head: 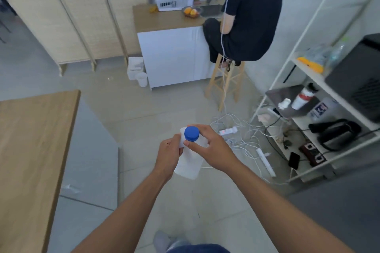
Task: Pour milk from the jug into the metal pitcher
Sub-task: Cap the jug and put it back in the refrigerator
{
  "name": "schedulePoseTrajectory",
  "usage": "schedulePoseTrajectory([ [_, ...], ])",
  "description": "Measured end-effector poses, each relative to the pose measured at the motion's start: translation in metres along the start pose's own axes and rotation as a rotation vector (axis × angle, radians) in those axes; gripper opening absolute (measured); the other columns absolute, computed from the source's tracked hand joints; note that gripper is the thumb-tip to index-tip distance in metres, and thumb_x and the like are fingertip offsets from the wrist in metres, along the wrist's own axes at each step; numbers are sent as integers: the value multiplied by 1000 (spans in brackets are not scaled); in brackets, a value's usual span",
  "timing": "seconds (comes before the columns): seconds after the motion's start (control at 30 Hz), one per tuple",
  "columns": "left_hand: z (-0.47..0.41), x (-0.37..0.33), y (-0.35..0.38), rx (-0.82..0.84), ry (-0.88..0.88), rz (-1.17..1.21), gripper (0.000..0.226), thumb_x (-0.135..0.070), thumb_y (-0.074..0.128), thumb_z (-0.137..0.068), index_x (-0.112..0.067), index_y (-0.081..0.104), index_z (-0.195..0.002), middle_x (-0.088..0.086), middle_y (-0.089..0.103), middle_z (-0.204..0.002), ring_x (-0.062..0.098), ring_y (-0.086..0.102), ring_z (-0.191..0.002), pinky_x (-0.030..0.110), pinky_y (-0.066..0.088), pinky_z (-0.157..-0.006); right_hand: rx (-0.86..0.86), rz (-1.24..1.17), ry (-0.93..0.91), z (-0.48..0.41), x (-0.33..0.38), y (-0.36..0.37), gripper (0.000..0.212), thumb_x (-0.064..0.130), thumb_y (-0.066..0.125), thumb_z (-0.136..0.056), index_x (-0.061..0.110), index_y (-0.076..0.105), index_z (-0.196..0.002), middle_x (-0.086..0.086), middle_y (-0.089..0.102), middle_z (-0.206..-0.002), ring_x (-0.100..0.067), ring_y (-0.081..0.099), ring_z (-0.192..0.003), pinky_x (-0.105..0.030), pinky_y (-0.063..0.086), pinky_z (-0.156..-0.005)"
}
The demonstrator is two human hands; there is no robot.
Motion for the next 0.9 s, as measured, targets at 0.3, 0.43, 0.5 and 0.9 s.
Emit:
schedulePoseTrajectory([
  [0.3,45,17,137,131,6,-35,52,-31,52,-114,-20,52,-63,-5,41,-59,12,38,-52,28,35,-56,-130,9,56,90,-56,-115,49,54,82,-97,49,66,-144,28,62,-144,5,57,-136,-24,46,-110],
  [0.43,62,24,201,210,13,-74,49,-32,55,-112,-19,47,-65,-2,35,-63,15,33,-55,32,30,-59,-208,26,99,132,-82,-165,51,58,80,-97,53,63,-145,30,59,-146,9,55,-137,-19,42,-112],
  [0.5,71,23,231,256,16,-91,50,-32,56,-111,-19,48,-64,-3,34,-62,15,32,-56,32,29,-59,-244,72,126,152,-94,-187,56,63,77,-98,55,58,-150,30,56,-149,13,50,-138,-13,38,-109],
  [0.9,118,15,371,526,28,-193,42,-36,56,-108,-21,59,-69,-2,44,-64,13,40,-56,32,36,-69,-543,91,259,259,-134,-286,78,85,66,-92,59,42,-161,33,49,-158,-1,46,-151,-45,44,-125],
])
Point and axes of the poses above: each hand's wrist, its own z-axis away from the middle knuckle, its own y-axis out of the palm, x = y × z, the point moved 5 cm from there along -z, towards the middle knuckle
